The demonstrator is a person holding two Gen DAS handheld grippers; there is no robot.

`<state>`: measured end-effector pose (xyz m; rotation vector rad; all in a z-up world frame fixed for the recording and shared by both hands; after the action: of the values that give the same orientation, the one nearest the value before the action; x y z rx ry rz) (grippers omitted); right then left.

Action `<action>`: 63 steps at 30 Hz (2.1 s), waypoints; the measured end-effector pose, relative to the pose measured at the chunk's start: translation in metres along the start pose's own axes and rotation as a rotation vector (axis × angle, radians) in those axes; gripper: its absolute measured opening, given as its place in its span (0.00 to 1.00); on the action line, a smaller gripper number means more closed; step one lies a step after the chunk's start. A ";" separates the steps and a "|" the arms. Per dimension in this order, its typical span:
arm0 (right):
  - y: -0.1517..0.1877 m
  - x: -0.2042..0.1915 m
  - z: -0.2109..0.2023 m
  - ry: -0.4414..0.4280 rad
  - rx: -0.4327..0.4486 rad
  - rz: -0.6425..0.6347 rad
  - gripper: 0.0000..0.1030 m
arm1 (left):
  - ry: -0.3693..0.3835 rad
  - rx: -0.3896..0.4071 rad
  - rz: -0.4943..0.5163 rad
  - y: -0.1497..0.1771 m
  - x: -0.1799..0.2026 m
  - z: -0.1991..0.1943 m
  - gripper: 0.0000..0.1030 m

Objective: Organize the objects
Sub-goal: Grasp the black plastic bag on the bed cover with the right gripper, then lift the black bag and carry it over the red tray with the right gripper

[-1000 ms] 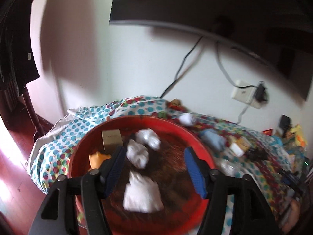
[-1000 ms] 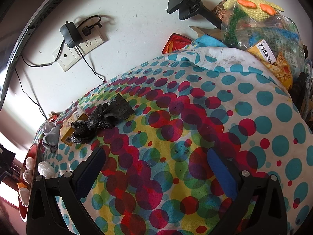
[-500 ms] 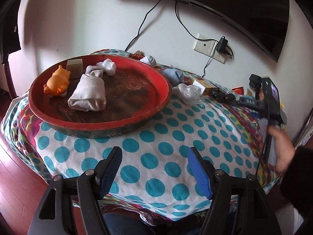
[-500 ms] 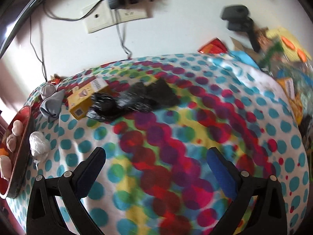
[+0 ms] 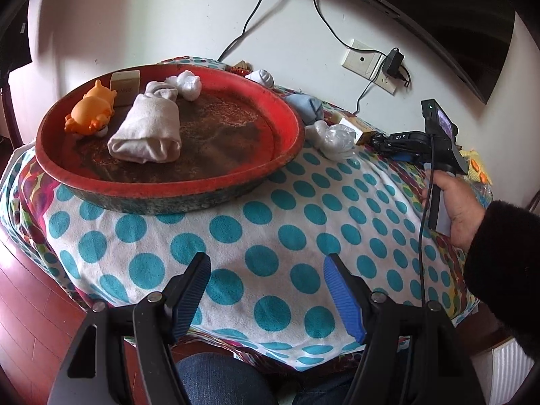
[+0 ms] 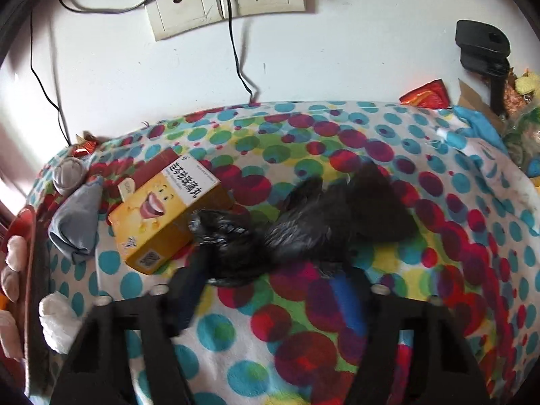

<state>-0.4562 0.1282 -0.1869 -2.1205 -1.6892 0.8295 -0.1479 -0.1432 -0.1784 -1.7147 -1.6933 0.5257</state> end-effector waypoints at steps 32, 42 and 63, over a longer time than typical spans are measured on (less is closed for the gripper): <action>0.005 0.079 -0.083 0.048 0.031 0.202 0.71 | -0.042 0.036 0.073 0.003 0.026 -0.013 0.69; 0.013 0.032 -0.025 0.188 -0.046 -0.008 0.18 | -0.024 0.008 0.046 0.005 0.019 -0.005 0.69; -0.049 -0.075 -0.200 0.103 0.307 -0.272 0.18 | -0.125 0.082 0.095 0.007 0.024 -0.037 0.69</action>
<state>-0.3833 0.0921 0.0167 -1.6601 -1.6300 0.8204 -0.1157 -0.1260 -0.1533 -1.7409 -1.6574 0.7509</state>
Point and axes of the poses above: each gripper's, at about its wrist camera, not at the fingertips, and z roughly the way its jaws point, x to its right, y to its underside, the point moved 8 cm from there along z, roughly the way its jaws point, and after that the axes turned 12 degrees about z, right-handed, at the moved point
